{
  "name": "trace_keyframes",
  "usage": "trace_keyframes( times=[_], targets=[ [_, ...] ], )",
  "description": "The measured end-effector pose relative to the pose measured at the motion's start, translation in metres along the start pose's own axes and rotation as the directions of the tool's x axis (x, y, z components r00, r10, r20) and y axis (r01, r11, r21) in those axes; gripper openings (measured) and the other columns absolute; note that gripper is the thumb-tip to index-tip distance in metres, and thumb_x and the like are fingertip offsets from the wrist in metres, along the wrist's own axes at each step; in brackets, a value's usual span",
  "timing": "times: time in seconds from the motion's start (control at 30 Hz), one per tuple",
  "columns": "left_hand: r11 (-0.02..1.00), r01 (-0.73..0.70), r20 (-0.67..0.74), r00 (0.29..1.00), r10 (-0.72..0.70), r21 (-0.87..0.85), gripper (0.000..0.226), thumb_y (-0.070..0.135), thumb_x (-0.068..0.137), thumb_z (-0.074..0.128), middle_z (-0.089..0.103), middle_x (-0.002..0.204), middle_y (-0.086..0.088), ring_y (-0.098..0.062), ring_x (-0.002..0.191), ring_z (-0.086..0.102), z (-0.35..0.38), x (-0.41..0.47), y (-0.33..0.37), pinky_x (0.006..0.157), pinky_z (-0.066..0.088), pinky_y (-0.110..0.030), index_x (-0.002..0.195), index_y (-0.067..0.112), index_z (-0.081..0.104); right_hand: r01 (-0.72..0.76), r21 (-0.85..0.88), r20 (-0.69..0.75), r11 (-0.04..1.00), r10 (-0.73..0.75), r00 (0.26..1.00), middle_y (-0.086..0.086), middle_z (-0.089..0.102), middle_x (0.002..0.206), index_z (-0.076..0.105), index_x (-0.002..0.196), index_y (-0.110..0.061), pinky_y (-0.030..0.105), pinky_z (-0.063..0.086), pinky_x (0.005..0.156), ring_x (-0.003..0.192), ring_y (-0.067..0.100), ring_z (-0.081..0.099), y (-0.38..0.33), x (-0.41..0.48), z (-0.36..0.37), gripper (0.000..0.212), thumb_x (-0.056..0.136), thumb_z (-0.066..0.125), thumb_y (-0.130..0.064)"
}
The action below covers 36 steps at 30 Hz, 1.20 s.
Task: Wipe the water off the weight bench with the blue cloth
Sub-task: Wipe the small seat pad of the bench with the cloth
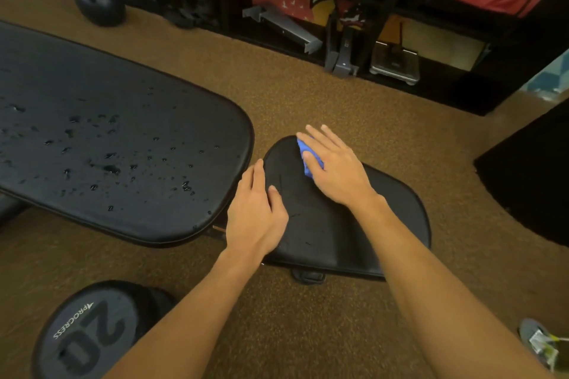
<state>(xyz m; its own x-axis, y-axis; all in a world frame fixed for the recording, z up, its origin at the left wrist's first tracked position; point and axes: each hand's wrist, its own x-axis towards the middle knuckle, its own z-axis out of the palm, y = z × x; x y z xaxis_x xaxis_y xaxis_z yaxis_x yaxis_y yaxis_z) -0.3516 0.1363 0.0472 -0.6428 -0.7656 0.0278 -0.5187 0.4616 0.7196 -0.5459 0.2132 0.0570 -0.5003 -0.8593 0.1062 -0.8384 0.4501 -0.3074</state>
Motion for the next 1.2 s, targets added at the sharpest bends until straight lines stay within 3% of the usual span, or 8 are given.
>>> trace_keyframes(
  times=[0.1, 0.27, 0.47, 0.63, 0.73, 0.83, 1.03, 1.2],
  targets=[
    [0.999, 0.013, -0.015, 1.000, -0.014, -0.029, 0.058, 0.021, 0.108, 0.044, 0.037, 0.168, -0.005, -0.021, 0.152, 0.037, 0.000, 0.000, -0.001, 0.117, 0.025, -0.025, 0.165, 0.014, 0.031, -0.051, -0.023, 0.007, 0.998, 0.051, 0.999, -0.007, 0.032, 0.172, 0.042, 0.162, -0.030, 0.052, 0.017, 0.131, 0.163, 0.020, 0.016, -0.026, 0.019, 0.007, 0.049, 0.115, 0.036, -0.038],
    [0.993, 0.037, -0.042, 0.998, -0.042, -0.110, 0.056, 0.016, 0.107, 0.047, 0.043, 0.165, -0.006, -0.020, 0.150, 0.041, 0.000, 0.001, -0.002, 0.116, 0.024, -0.022, 0.162, 0.012, 0.038, 0.188, 0.011, 0.098, 0.982, -0.189, 0.977, -0.012, 0.028, 0.173, 0.040, 0.163, -0.035, 0.036, 0.002, 0.131, 0.164, 0.012, 0.010, -0.025, -0.001, 0.001, 0.048, 0.115, 0.037, -0.040],
    [0.991, 0.041, -0.064, 0.997, -0.050, -0.128, 0.055, 0.017, 0.106, 0.047, 0.046, 0.163, -0.003, -0.017, 0.148, 0.043, 0.000, -0.001, -0.001, 0.113, 0.024, -0.020, 0.161, 0.013, 0.041, -0.124, -0.049, 0.026, 0.991, 0.125, 0.992, -0.004, 0.019, 0.177, 0.031, 0.166, -0.028, 0.050, 0.007, 0.133, 0.165, 0.021, 0.006, -0.044, 0.020, 0.012, 0.054, 0.115, 0.028, -0.043],
    [0.986, 0.067, -0.073, 0.994, -0.079, -0.155, 0.054, 0.017, 0.106, 0.047, 0.049, 0.161, -0.002, -0.017, 0.147, 0.045, 0.000, -0.003, -0.003, 0.114, 0.025, -0.021, 0.159, 0.015, 0.044, 0.097, -0.021, 0.064, 0.995, -0.095, 0.993, -0.007, 0.028, 0.174, 0.037, 0.164, -0.031, 0.046, 0.007, 0.133, 0.164, 0.016, 0.011, -0.044, 0.005, 0.012, 0.052, 0.114, 0.034, -0.045],
    [0.974, 0.102, -0.060, 0.991, -0.117, -0.201, 0.056, 0.026, 0.104, 0.044, 0.057, 0.154, -0.002, -0.020, 0.138, 0.056, -0.001, -0.004, -0.004, 0.120, 0.034, -0.029, 0.160, 0.018, 0.043, -0.016, -0.007, 0.028, 1.000, 0.016, 0.999, -0.007, 0.026, 0.175, 0.036, 0.164, -0.033, 0.047, 0.012, 0.133, 0.164, 0.017, 0.010, -0.029, 0.001, 0.008, 0.053, 0.114, 0.035, -0.047],
    [0.960, 0.122, -0.076, 0.986, -0.146, -0.252, 0.060, 0.031, 0.100, 0.040, 0.071, 0.133, -0.004, -0.020, 0.112, 0.071, -0.001, -0.006, -0.003, 0.107, 0.054, -0.042, 0.158, 0.020, 0.045, -0.181, -0.033, 0.000, 0.983, 0.181, 0.984, -0.002, 0.022, 0.176, 0.033, 0.166, -0.027, 0.050, 0.005, 0.132, 0.165, 0.023, 0.008, -0.048, 0.018, 0.012, 0.054, 0.115, 0.031, -0.044],
    [0.950, 0.127, -0.111, 0.980, -0.164, -0.286, 0.056, 0.026, 0.099, 0.041, 0.073, 0.128, -0.004, -0.018, 0.112, 0.070, -0.003, -0.008, -0.001, 0.108, 0.052, -0.042, 0.155, 0.019, 0.051, 0.062, 0.011, 0.056, 0.998, -0.062, 0.996, -0.005, 0.030, 0.173, 0.041, 0.162, -0.029, 0.045, 0.004, 0.132, 0.164, 0.018, 0.011, -0.059, 0.004, 0.017, 0.052, 0.113, 0.038, -0.047],
    [0.949, 0.139, -0.107, 0.979, -0.175, -0.284, 0.053, 0.022, 0.102, 0.044, 0.075, 0.114, -0.002, -0.013, 0.095, 0.072, -0.003, -0.007, -0.002, 0.101, 0.056, -0.041, 0.155, 0.018, 0.050, -0.162, -0.026, 0.003, 0.986, 0.163, 0.987, -0.001, 0.025, 0.175, 0.038, 0.163, -0.027, 0.050, 0.005, 0.132, 0.164, 0.023, 0.009, -0.058, 0.021, 0.017, 0.052, 0.114, 0.034, -0.044]
  ],
)
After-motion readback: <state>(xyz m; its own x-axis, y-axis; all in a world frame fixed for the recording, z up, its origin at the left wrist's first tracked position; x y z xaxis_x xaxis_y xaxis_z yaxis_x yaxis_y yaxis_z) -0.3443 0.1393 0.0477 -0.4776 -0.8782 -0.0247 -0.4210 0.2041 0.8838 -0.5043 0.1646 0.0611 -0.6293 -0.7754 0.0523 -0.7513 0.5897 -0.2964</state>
